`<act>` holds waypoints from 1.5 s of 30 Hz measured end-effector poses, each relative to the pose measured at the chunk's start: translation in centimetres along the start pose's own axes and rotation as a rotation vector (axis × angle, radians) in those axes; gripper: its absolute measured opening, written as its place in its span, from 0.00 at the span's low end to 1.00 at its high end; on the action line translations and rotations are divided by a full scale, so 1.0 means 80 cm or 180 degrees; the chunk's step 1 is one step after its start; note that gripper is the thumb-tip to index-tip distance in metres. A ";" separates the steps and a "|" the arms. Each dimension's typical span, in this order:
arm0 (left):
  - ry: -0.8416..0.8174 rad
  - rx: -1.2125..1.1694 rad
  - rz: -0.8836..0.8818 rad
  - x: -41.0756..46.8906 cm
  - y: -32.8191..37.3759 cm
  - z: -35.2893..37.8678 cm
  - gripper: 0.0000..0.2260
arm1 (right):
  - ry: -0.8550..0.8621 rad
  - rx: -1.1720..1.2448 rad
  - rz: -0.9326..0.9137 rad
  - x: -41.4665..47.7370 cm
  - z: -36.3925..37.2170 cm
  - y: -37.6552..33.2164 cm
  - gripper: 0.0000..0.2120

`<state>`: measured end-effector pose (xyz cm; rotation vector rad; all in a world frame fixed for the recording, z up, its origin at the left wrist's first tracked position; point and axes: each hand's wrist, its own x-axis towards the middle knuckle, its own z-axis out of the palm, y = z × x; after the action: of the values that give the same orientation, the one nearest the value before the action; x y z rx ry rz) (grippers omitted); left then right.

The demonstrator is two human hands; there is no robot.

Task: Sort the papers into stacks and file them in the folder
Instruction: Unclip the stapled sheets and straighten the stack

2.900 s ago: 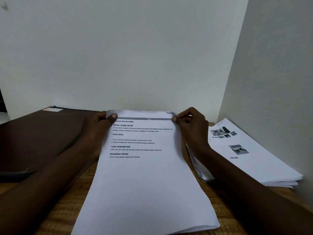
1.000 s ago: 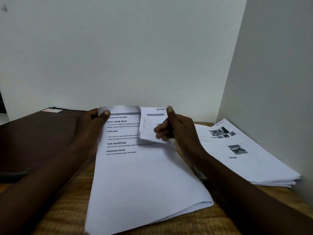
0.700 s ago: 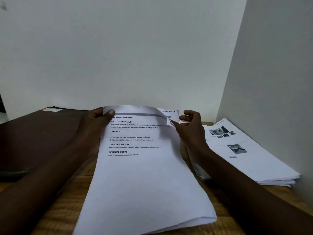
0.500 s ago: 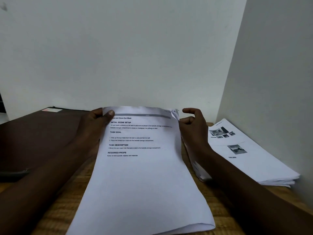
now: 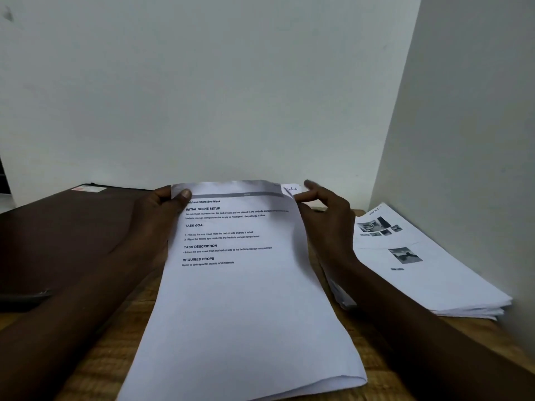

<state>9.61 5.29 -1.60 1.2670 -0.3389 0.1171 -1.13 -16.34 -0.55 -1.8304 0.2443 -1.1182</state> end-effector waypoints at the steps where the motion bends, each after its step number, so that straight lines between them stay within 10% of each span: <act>1: 0.0017 0.0002 -0.0001 0.000 0.000 -0.001 0.10 | -0.0026 -0.0006 -0.0105 -0.001 0.001 0.000 0.05; 9: 0.0071 0.0059 0.0025 0.001 0.002 -0.003 0.05 | -0.1042 0.1139 0.0358 -0.011 0.009 -0.016 0.19; 13: -0.0151 -0.0022 -0.0021 -0.002 0.004 0.000 0.10 | -0.0350 0.0720 0.0566 -0.007 0.011 -0.009 0.07; 18: -0.0242 -0.0081 -0.0048 -0.003 0.005 0.000 0.13 | -0.0115 0.0209 0.0561 0.003 0.001 0.003 0.28; 36: -0.0155 -0.0188 -0.0017 -0.004 0.003 -0.001 0.06 | 0.0125 -0.0031 -0.0012 0.000 0.004 0.001 0.02; 45: 0.0074 -0.0114 0.0002 0.004 0.001 -0.006 0.07 | -0.0246 0.0479 -0.0290 -0.013 0.013 -0.011 0.22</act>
<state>10.01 5.74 -1.56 1.2293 -0.3201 0.1258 -1.12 -14.63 -0.64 -1.7606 0.0310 -1.0953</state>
